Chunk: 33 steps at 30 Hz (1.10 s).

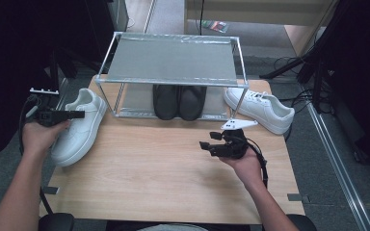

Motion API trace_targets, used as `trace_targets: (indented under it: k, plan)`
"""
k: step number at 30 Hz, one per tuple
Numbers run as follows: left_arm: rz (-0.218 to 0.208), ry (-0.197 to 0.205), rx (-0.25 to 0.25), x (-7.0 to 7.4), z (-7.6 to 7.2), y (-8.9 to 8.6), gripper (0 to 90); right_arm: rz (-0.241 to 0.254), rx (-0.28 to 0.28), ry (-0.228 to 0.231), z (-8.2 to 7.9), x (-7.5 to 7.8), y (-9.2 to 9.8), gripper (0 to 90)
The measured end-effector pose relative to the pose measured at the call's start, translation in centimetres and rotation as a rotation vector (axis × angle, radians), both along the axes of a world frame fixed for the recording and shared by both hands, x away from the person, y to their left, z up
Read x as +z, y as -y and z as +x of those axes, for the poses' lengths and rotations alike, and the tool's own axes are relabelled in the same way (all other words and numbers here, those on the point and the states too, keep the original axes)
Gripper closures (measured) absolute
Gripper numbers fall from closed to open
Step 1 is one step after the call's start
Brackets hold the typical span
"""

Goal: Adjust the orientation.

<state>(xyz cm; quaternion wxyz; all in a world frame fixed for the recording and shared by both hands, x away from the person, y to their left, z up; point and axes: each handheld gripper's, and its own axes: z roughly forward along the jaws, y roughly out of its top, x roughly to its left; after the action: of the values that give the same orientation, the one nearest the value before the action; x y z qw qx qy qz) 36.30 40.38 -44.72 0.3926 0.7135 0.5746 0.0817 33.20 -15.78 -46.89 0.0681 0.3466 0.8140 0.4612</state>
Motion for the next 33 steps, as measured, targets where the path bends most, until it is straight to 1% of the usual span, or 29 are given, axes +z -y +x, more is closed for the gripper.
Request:
trace_targets:
  k: [3, 4, 6, 7, 8, 9, 10, 11, 12, 13, 14, 15, 17, 18, 20, 21, 25, 28, 30, 33]
  plan:
    - [0.004, -0.008, -0.005, -0.3, -1.1, 0.4, 84.0, 0.012, 0.009, 0.0, 0.3, 0.1, -0.2, 40.9]
    - [-0.004, -0.011, -0.007, -0.5, -1.5, 0.5, 84.0, 0.013, 0.011, -0.002, 0.4, 0.1, -0.2, 40.9]
    - [-0.001, -0.01, -0.006, -0.5, -2.2, 0.8, 84.0, 0.015, 0.011, 0.0, 0.6, 0.1, -0.3, 40.9]
    - [-0.001, -0.016, -0.01, -0.5, -2.6, 1.0, 84.0, 0.014, 0.011, -0.002, 0.6, 0.2, -0.3, 40.9]
    - [-0.007, -0.011, -0.011, -0.4, -3.0, 1.2, 84.0, 0.019, 0.012, -0.003, 0.7, 0.3, -0.3, 40.9]
    - [-0.011, -0.011, -0.016, -0.4, -3.3, 1.3, 84.0, 0.018, 0.013, 0.002, 0.7, 0.3, -0.3, 40.9]
    - [0.0, -0.003, -0.022, -0.4, -3.7, 1.7, 84.0, 0.019, 0.016, 0.004, 0.8, 0.3, -0.3, 40.9]
    - [0.001, -0.002, -0.027, -0.3, -3.9, 1.9, 83.9, 0.023, 0.015, 0.001, 0.8, 0.4, -0.4, 40.9]
    - [-0.009, -0.005, -0.041, -0.3, -4.3, 2.3, 84.0, 0.021, 0.014, -0.001, 0.8, 0.5, -0.4, 41.0]
    - [-0.018, -0.003, -0.049, -0.4, -4.6, 2.5, 84.0, 0.022, 0.02, 0.009, 0.8, 0.5, -0.4, 41.4]
    - [-0.021, -0.002, -0.052, -0.4, -4.8, 2.8, 84.0, 0.024, 0.022, 0.009, 0.7, 0.5, -0.5, 41.6]
    - [-0.025, -0.003, -0.065, -0.3, -5.0, 3.1, 84.0, 0.02, 0.022, 0.009, 0.7, 0.5, -0.5, 41.6]
    - [-0.031, -0.003, -0.094, -0.2, -5.2, 3.7, 84.0, 0.015, 0.032, 0.014, 0.6, 0.6, -0.7, 41.6]
    - [-0.034, 0.003, -0.099, -0.2, -5.3, 4.1, 83.9, 0.015, 0.033, 0.016, 0.6, 0.5, -0.8, 41.6]
    - [-0.026, 0.002, -0.135, 0.1, -5.3, 4.9, 83.9, 0.008, 0.038, 0.011, 0.5, 0.5, -1.0, 41.6]
    - [-0.025, 0.009, -0.141, 0.2, -5.3, 5.2, 83.9, 0.008, 0.038, 0.009, 0.5, 0.4, -1.1, 41.6]
    - [-0.013, 0.034, -0.2, 0.8, -5.5, 7.0, 83.9, 0.001, 0.041, 0.01, 0.4, 0.4, -1.2, 41.6]
    - [-0.024, 0.05, -0.249, 1.4, -5.5, 8.3, 83.9, 0.001, 0.037, 0.007, 0.3, 0.3, -1.1, 41.6]
    - [-0.028, 0.057, -0.279, 1.7, -5.4, 9.4, 83.9, 0.016, 0.029, -0.007, 0.1, 0.3, -0.9, 41.6]
    - [-0.019, 0.057, -0.332, 2.0, -5.1, 11.1, 83.9, 0.016, 0.012, -0.009, -0.1, 0.3, -0.4, 41.5]
